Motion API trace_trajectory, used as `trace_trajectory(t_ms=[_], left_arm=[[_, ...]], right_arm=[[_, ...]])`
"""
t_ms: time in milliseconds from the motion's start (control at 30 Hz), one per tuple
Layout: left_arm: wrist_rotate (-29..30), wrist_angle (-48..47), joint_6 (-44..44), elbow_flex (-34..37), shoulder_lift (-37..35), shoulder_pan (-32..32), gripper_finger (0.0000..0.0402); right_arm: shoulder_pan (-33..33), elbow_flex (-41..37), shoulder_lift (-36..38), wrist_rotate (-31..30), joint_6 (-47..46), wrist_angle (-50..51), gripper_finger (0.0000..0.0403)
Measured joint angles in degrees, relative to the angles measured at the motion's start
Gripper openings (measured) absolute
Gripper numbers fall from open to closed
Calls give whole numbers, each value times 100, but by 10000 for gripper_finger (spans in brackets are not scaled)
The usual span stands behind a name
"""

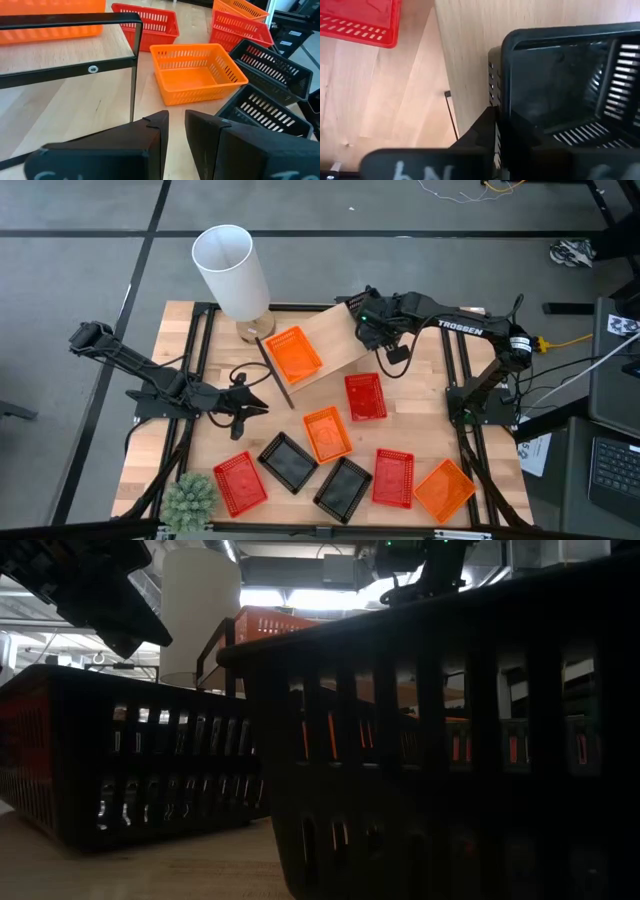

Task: Stack baskets on shelf by color
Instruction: Put the top black basket on the shelf, then put the top red basket on the shelf

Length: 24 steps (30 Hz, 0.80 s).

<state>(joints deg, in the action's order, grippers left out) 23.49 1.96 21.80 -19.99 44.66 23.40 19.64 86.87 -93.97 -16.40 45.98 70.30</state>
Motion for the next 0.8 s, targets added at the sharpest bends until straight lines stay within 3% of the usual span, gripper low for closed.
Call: trace_trajectory(t_ms=[367, 600, 700, 800], left_arm=[[2, 2, 0, 0, 0, -1, 57], [4, 2, 2, 0, 0, 0, 57], [4, 3, 9, 0, 0, -2, 57], [4, 4, 7, 0, 0, 0, 57]], right_arm=[[-149, 62, 0, -9, -66, 131, 119], [-526, 699, 0, -364, -103, 465, 134], [-668, 1116, 0, -507, -714, 779, 134], [-833, 1539, 1, -116, -2092, 1284, 134]])
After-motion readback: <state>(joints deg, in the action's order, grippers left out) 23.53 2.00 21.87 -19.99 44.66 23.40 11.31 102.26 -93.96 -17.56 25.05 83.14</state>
